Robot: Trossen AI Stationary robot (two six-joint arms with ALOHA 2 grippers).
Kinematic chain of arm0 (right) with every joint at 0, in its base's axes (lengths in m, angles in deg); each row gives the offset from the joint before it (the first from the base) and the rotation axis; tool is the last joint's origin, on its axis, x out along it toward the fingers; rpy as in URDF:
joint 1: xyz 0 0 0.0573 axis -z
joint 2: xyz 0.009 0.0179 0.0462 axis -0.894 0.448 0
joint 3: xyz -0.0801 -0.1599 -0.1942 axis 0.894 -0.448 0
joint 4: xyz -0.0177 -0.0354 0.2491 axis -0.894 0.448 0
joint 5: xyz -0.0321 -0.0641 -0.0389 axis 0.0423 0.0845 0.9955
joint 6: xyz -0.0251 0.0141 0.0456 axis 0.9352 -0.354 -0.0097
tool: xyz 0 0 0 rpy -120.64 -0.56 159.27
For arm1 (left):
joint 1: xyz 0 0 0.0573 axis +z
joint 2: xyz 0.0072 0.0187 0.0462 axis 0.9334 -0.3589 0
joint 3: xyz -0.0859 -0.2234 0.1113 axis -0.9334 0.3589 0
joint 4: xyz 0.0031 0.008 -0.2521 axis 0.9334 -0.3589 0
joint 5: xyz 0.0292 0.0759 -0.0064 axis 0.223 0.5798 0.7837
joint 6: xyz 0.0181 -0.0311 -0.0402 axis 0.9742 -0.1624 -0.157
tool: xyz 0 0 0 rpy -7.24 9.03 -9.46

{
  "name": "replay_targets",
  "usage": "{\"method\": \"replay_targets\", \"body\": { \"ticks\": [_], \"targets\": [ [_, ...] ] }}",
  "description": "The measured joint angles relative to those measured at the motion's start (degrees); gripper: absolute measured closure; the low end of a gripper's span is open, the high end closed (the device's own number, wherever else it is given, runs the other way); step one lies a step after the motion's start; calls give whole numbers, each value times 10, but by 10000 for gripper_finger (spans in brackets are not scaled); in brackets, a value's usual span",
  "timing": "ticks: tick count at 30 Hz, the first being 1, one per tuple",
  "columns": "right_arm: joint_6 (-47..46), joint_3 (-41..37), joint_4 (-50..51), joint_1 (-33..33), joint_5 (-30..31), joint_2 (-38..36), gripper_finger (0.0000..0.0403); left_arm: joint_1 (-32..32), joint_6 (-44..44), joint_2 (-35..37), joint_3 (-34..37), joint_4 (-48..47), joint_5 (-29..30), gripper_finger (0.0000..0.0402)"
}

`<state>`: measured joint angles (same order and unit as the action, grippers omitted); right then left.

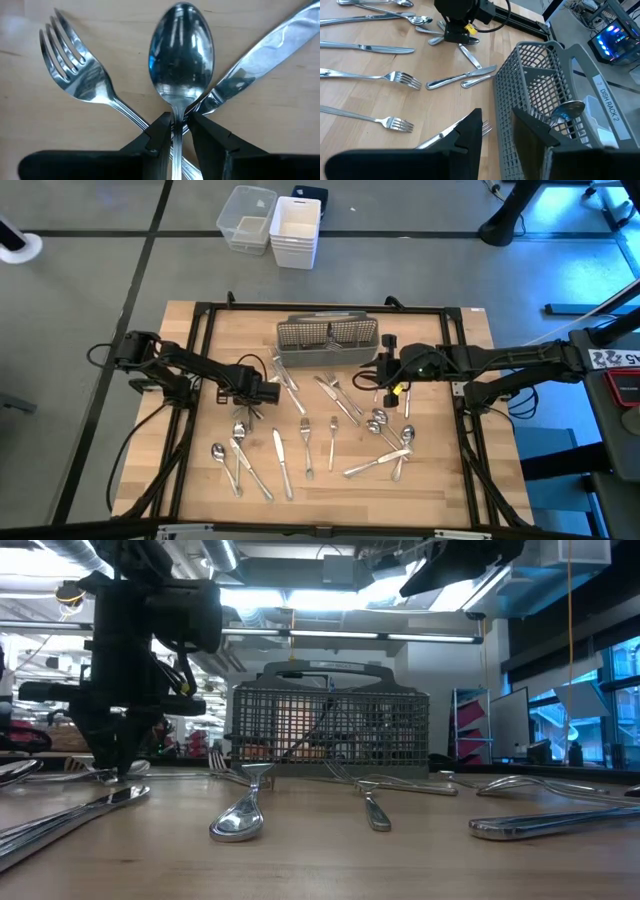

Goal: Sort silverware
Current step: Put the silver spoon into the gray silverware organizer

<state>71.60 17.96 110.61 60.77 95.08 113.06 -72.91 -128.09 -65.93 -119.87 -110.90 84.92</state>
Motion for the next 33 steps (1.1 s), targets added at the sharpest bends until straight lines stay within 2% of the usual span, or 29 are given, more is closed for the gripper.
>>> {"method": "replay_targets", "body": {
  "ticks": [4,11,17,24,33],
  "targets": [
    [0,0,5,0,0,0,297,2,4,0,1,1,-1,336],
    [0,0,4,0,1,0,297,17,34,0,1,3,4,391],
    [0,0,5,0,1,0,297,29,59,12,3,5,4,389],
    [0,0,5,0,2,0,297,30,63,70,9,3,73,399],
    [0,0,10,0,2,0,297,33,69,89,8,3,84,401]
  ]
}}
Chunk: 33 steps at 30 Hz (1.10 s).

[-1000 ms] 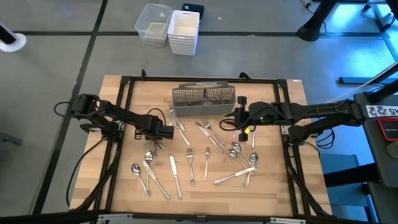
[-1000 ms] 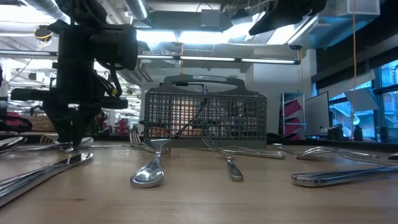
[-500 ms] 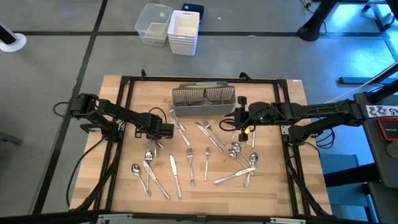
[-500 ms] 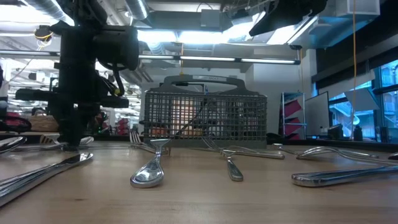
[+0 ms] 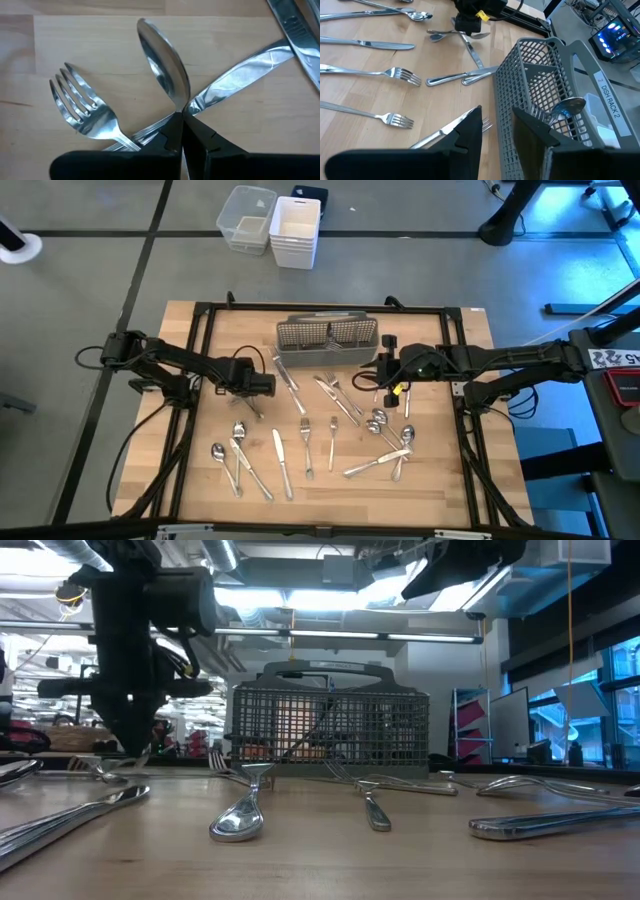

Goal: Sort silverware
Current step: Put the silver spoon into the gray silverware organizer

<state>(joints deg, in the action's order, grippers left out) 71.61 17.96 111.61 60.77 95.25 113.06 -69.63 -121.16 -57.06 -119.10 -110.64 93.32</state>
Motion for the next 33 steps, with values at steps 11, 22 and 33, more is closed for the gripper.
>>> {"method": "replay_targets", "body": {
  "ticks": [11,22,33],
  "targets": [
    [0,0,4,0,0,0,297,0,-5,-15,-2,2,-19,401],
    [0,0,9,0,0,0,297,0,13,-41,-3,4,-44,399],
    [0,0,11,0,-1,0,297,0,136,-41,-3,1,-44,398]
  ]
}}
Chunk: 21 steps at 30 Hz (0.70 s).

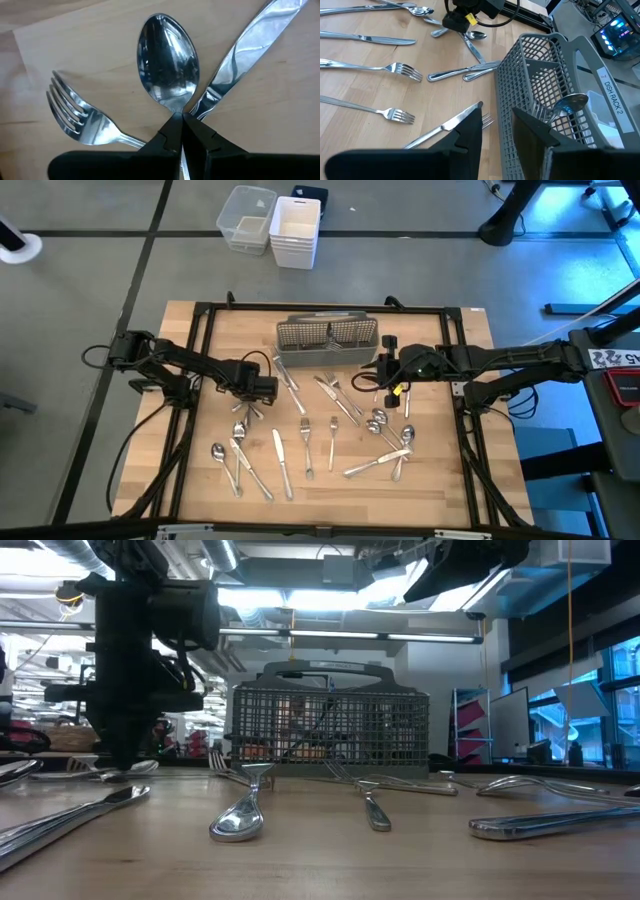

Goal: Sort silverware
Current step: Put the silver spoon into the gray silverware organizer

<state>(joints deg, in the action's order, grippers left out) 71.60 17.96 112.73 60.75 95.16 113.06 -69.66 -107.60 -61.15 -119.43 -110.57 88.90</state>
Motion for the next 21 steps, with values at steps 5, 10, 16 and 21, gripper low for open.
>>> {"method": "replay_targets", "body": {
  "ticks": [5,10,16,21],
  "targets": [
    [0,0,0,0,0,0,298,0,30,0,0,-1,0,398],
    [0,0,0,0,0,0,298,7,74,0,1,-5,18,398],
    [0,0,0,0,0,0,298,39,144,-1,1,-1,47,398],
    [0,0,7,0,0,0,297,61,155,-1,1,2,47,398]
  ]
}}
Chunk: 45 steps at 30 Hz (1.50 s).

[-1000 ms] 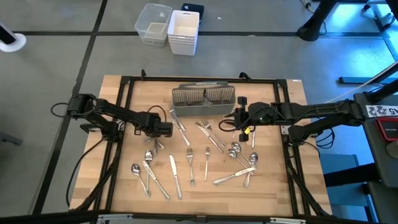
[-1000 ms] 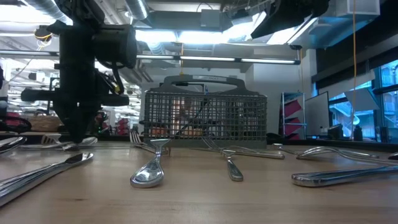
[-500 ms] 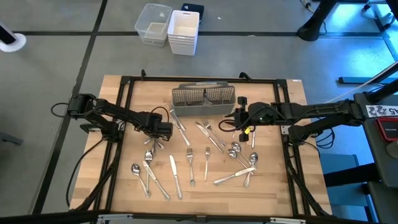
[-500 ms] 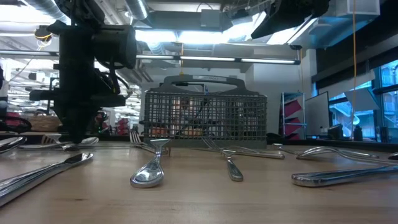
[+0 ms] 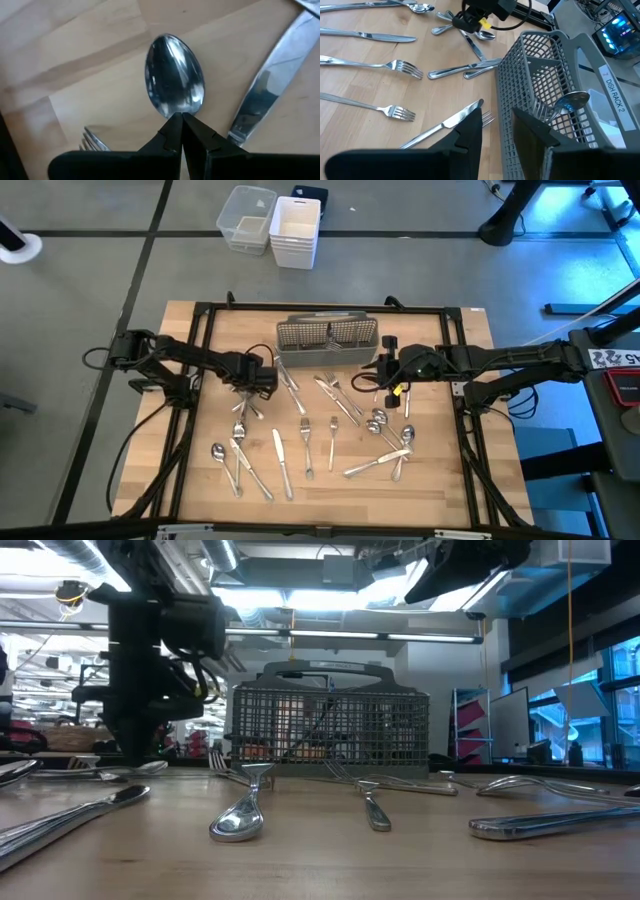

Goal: Sort silverware
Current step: Put the silver spoon into the gray silverware organizer

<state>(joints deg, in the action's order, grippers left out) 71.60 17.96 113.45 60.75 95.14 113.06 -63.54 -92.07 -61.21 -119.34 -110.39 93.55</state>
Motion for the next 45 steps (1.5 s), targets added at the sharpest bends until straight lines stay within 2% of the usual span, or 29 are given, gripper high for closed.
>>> {"method": "replay_targets", "body": {
  "ticks": [4,9,14,19,24,35,40,45],
  "targets": [
    [0,0,0,0,0,0,298,10,24,0,0,0,-2,391],
    [0,0,0,0,0,0,298,17,24,0,0,0,-3,340],
    [0,0,0,0,0,0,298,23,30,3,0,0,-59,293],
    [0,0,0,0,0,0,298,20,20,4,0,-1,-90,281],
    [0,0,0,0,0,0,298,24,5,4,1,1,-77,289],
    [0,0,-1,0,17,-5,298,25,-40,8,47,38,-96,337],
    [-48,26,33,0,49,-19,298,25,-8,7,33,37,-100,387],
    [-112,77,100,0,49,-30,298,25,27,7,7,48,-94,385]
  ]
}}
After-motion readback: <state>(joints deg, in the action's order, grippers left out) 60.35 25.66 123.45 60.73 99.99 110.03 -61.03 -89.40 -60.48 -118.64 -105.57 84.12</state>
